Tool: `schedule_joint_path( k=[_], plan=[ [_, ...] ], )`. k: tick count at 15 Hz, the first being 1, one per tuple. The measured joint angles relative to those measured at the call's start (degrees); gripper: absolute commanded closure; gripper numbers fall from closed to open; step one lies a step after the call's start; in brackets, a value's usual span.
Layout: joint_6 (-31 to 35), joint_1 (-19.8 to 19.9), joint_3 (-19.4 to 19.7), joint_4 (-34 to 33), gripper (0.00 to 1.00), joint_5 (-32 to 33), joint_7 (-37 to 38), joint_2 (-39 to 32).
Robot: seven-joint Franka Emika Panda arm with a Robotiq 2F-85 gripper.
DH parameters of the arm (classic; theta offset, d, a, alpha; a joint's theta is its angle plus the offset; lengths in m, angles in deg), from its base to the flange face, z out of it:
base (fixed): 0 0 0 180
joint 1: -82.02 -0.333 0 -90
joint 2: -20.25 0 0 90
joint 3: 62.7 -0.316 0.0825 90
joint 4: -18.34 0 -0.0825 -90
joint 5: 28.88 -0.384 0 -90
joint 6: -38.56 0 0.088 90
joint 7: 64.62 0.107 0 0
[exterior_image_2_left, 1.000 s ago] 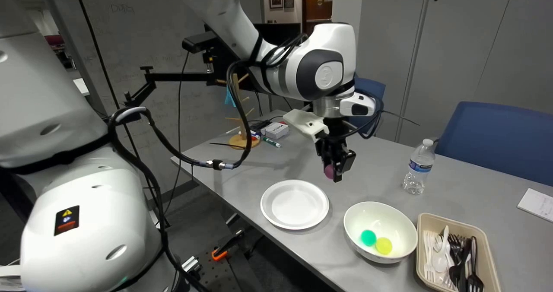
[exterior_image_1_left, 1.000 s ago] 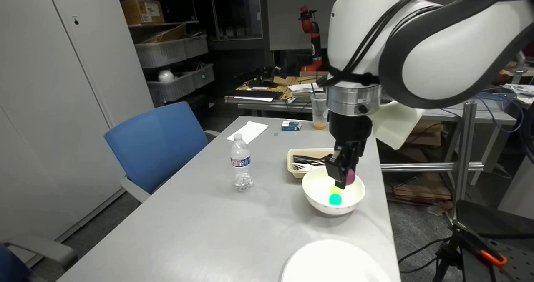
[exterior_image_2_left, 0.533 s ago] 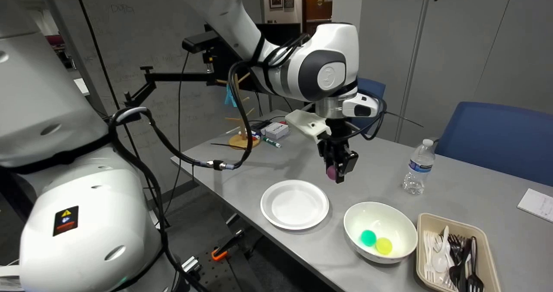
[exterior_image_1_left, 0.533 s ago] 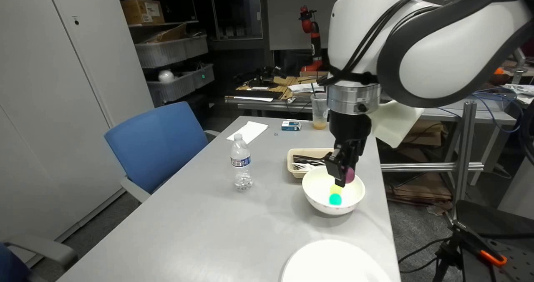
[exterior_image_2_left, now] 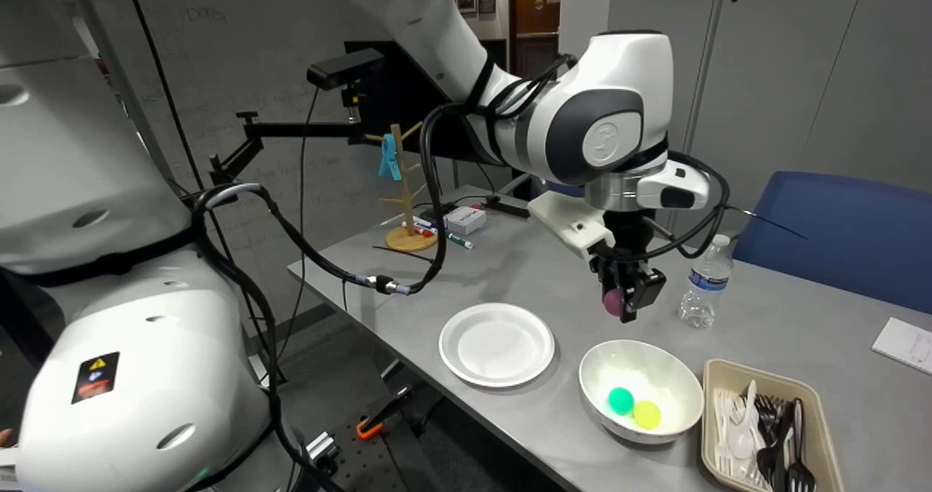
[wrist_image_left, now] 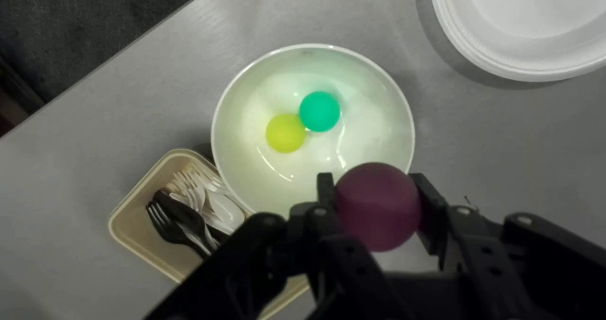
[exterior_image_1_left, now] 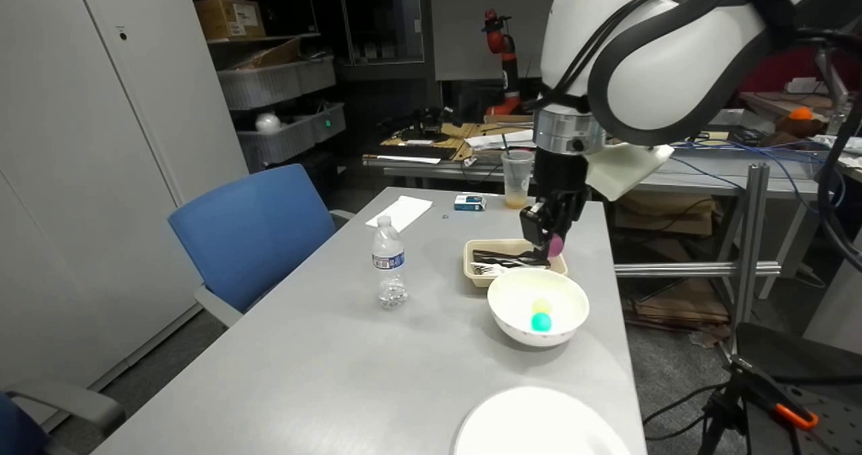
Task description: Pick the purple ball and put it in the bowl
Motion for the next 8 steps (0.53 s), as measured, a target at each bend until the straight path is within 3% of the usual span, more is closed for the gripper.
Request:
schedule_joint_path(
  k=[8],
  plan=[
    [6.39, 0.84, 1.75, -4.32, 0.83, -9.31, -6.89, -11.46]
  ],
)
